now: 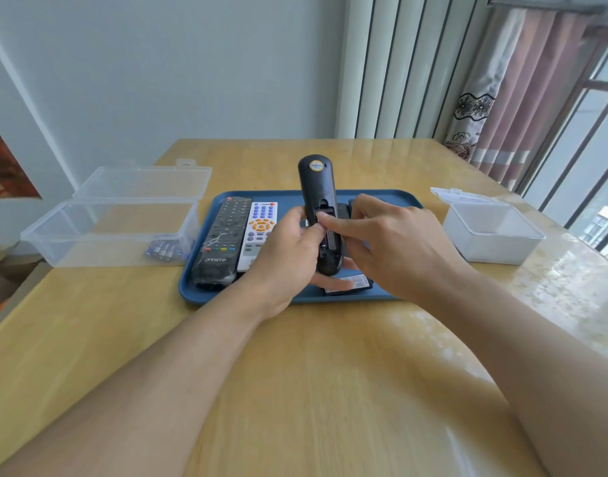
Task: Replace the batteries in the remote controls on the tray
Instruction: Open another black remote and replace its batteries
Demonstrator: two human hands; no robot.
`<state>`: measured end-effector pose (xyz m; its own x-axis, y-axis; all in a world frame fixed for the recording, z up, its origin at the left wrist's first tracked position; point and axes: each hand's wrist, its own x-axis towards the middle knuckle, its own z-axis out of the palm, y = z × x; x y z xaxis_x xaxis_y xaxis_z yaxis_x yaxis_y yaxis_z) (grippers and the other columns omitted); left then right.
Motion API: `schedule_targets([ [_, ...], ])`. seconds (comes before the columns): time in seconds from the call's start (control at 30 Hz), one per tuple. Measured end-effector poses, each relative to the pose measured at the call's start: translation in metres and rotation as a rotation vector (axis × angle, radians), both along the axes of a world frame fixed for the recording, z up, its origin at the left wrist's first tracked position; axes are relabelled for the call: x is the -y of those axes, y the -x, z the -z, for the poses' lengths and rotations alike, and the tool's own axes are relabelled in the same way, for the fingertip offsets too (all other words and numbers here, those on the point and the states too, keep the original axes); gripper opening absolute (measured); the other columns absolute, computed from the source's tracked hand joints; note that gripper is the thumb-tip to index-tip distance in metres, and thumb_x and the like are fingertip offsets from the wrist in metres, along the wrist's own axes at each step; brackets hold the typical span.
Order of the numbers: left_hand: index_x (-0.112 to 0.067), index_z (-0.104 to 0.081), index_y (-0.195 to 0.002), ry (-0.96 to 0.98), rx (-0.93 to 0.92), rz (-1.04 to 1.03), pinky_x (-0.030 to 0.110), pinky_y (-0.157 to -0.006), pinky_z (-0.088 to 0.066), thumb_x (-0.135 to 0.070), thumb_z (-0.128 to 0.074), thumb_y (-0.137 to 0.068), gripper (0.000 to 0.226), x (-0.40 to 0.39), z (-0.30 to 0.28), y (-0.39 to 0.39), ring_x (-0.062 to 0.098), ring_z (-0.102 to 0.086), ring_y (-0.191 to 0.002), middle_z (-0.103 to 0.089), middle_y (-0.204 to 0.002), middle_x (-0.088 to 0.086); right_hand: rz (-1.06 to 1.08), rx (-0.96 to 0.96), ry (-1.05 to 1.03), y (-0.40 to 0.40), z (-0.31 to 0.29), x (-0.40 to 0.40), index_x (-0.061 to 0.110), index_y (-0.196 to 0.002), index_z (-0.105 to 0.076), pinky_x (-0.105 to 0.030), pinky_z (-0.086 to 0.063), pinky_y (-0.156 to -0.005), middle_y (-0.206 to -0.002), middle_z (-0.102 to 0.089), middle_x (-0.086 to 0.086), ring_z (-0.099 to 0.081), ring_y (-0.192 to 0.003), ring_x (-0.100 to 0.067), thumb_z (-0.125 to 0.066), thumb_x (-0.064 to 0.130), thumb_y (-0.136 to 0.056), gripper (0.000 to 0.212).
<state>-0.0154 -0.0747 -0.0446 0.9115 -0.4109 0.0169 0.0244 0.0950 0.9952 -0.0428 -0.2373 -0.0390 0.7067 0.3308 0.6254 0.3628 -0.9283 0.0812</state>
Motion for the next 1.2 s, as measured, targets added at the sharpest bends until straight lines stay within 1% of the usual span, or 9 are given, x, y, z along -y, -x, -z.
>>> schedule_targets([
  [0.1,-0.008,-0.051,-0.130,0.048,-0.008,-0.037,0.049,-0.064,-0.063,-0.015,-0.041,-0.110,0.024,-0.001,-0.002,-0.002,0.024,-0.076,-0.074,-0.073,-0.092,0.009,0.028,-0.020,-0.082,0.001,0.003,-0.005,0.035,-0.127,-0.069,-0.027,-0.035,-0.042,-0.074,-0.041,0.011,-0.044,-0.050,-0.021,-0.058,0.017,-0.088,0.044],
  [0.17,-0.009,-0.051,-0.130,0.093,-0.023,-0.059,0.048,-0.063,-0.063,-0.013,-0.042,-0.109,0.023,-0.002,-0.005,-0.003,0.027,-0.076,-0.077,-0.076,-0.097,0.008,-0.026,-0.147,-0.402,0.001,0.001,-0.009,0.036,-0.126,-0.068,-0.023,-0.043,-0.053,-0.074,-0.047,0.008,-0.047,-0.057,-0.008,-0.060,0.012,-0.093,0.042],
  [0.23,-0.011,-0.052,-0.130,0.123,-0.042,-0.071,0.049,-0.063,-0.063,-0.010,-0.042,-0.108,0.024,-0.004,-0.006,-0.004,0.036,-0.076,-0.084,-0.075,-0.108,0.010,-0.140,-0.364,-0.817,-0.001,-0.005,-0.005,0.034,-0.125,-0.069,-0.012,-0.038,-0.055,-0.075,-0.049,-0.003,-0.042,-0.056,-0.007,-0.056,0.005,-0.095,0.044],
  [0.33,-0.013,-0.054,-0.126,0.147,-0.056,-0.091,0.054,-0.069,-0.063,-0.004,-0.040,-0.105,0.027,-0.006,-0.006,-0.006,0.042,-0.074,-0.094,-0.074,-0.113,0.014,-0.175,-0.596,-1.101,-0.004,-0.010,0.005,0.035,-0.123,-0.069,-0.031,-0.033,-0.060,-0.084,-0.053,-0.011,-0.037,-0.069,-0.024,-0.044,0.006,-0.091,0.050],
  [0.5,-0.013,-0.059,-0.115,0.188,-0.088,-0.119,0.052,-0.069,-0.062,-0.007,-0.039,-0.103,0.025,-0.007,-0.006,-0.007,0.040,-0.075,-0.092,-0.073,-0.115,0.016,-0.198,-0.663,-1.153,-0.010,-0.005,0.018,0.022,-0.130,-0.058,-0.025,-0.044,-0.073,-0.093,-0.072,0.004,-0.059,-0.083,-0.010,-0.032,-0.019,-0.090,0.064],
  [0.67,-0.014,-0.060,-0.112,0.205,-0.101,-0.134,0.052,-0.067,-0.061,-0.019,-0.035,-0.108,0.026,-0.007,-0.007,-0.006,0.040,-0.075,-0.089,-0.073,-0.114,0.018,-0.275,-0.576,-1.076,-0.011,-0.003,0.016,0.019,-0.138,-0.049,-0.035,-0.050,-0.104,-0.115,-0.074,-0.003,-0.069,-0.109,-0.017,-0.043,-0.009,-0.102,0.047],
  [0.9,-0.016,-0.061,-0.115,0.182,-0.087,-0.160,0.048,-0.065,-0.061,-0.021,-0.036,-0.109,0.026,-0.006,-0.006,-0.005,0.036,-0.076,-0.087,-0.074,-0.112,0.016,-0.394,-0.554,-1.290,-0.005,-0.011,0.008,0.009,-0.104,-0.044,-0.031,-0.060,-0.069,-0.116,-0.071,-0.019,-0.073,-0.086,-0.028,-0.053,-0.002,-0.099,0.015],
  [1.03,-0.018,-0.062,-0.114,0.170,-0.078,-0.164,0.047,-0.063,-0.061,-0.023,-0.038,-0.109,0.025,-0.005,-0.007,-0.002,0.035,-0.076,-0.087,-0.074,-0.112,0.015,-0.429,-0.554,-1.341,-0.004,-0.013,0.007,0.008,-0.093,-0.045,-0.031,-0.060,-0.077,-0.117,-0.070,-0.021,-0.075,-0.097,-0.024,-0.059,-0.002,-0.095,0.017],
  [1.2,-0.019,-0.062,-0.119,0.123,-0.032,-0.214,0.030,-0.041,-0.052,-0.027,-0.039,-0.110,0.026,-0.004,-0.010,0.001,0.032,-0.077,-0.080,-0.077,-0.105,0.010,-0.299,-0.455,-1.202,-0.007,-0.007,0.007,0.019,-0.087,-0.075,-0.031,-0.051,-0.084,-0.105,-0.076,0.000,-0.070,-0.096,-0.013,-0.079,0.024,-0.079,0.010],
])
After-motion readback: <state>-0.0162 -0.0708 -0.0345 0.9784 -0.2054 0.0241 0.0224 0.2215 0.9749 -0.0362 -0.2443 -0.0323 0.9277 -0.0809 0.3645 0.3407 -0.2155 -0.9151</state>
